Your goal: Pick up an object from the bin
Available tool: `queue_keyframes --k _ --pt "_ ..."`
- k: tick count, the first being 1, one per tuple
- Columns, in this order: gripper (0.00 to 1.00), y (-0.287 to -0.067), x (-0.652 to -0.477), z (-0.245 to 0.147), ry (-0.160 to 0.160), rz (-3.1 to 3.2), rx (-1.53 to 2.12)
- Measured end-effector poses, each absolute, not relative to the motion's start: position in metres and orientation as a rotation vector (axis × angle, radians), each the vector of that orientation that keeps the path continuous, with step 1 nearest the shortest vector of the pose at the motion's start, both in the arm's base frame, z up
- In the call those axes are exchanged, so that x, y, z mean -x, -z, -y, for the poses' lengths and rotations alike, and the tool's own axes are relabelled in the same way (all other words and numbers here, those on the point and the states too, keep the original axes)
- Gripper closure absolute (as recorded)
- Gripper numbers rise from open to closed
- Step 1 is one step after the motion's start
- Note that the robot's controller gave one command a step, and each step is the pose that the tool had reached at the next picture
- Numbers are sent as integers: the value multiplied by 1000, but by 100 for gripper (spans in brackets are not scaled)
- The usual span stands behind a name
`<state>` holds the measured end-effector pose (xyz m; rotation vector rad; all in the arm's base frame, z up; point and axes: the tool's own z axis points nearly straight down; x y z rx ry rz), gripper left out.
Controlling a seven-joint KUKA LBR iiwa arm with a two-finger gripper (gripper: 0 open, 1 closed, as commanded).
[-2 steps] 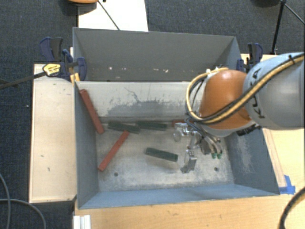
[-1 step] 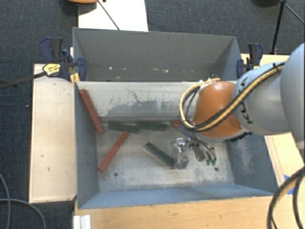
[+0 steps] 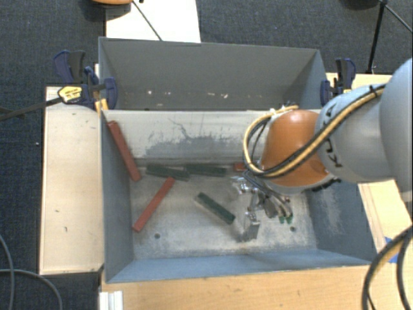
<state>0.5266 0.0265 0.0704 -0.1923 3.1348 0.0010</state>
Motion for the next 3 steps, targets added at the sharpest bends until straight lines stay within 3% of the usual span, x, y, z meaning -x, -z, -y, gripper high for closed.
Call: queue_keyframes --k 1,2,3 --pt "0 -70 -527 -26 -1 -3135 192" --pt "0 -71 -554 -75 1 -3133 202" --pt "100 -70 -545 -118 -2 -3137 126"
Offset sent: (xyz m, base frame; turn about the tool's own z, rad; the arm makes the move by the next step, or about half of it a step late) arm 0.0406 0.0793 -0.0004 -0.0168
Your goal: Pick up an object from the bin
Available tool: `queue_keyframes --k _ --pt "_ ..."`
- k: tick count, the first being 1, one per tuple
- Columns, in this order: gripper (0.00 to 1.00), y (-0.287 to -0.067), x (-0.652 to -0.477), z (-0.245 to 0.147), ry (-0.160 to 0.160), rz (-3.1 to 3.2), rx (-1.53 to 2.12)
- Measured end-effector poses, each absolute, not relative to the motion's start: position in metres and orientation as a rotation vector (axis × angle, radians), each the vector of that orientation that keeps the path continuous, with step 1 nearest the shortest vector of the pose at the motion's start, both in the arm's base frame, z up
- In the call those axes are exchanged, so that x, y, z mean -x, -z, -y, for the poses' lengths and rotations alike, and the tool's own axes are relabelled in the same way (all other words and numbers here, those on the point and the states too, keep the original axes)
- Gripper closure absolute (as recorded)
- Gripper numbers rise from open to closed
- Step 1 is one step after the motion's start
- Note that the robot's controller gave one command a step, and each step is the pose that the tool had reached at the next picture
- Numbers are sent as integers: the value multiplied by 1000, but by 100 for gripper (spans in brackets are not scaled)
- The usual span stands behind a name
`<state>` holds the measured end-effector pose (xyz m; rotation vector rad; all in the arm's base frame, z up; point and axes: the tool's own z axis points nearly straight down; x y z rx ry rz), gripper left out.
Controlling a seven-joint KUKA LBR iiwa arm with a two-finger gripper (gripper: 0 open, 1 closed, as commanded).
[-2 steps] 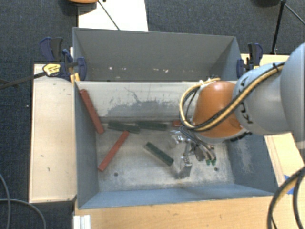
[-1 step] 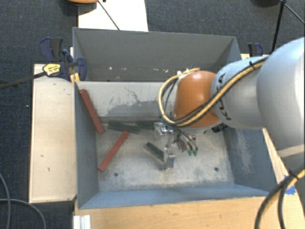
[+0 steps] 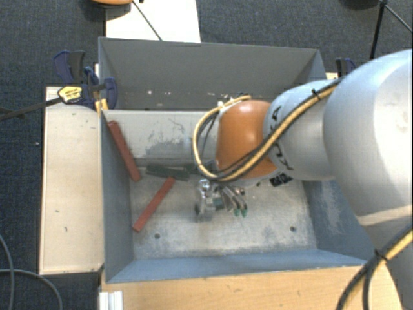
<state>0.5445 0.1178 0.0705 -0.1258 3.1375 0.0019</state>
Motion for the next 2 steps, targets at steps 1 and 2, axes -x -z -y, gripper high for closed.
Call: queue_keyframes --k 1,2 --pt "100 -70 -545 -118 -2 -3137 126" --pt "100 -204 -574 -100 -1 -3137 104"
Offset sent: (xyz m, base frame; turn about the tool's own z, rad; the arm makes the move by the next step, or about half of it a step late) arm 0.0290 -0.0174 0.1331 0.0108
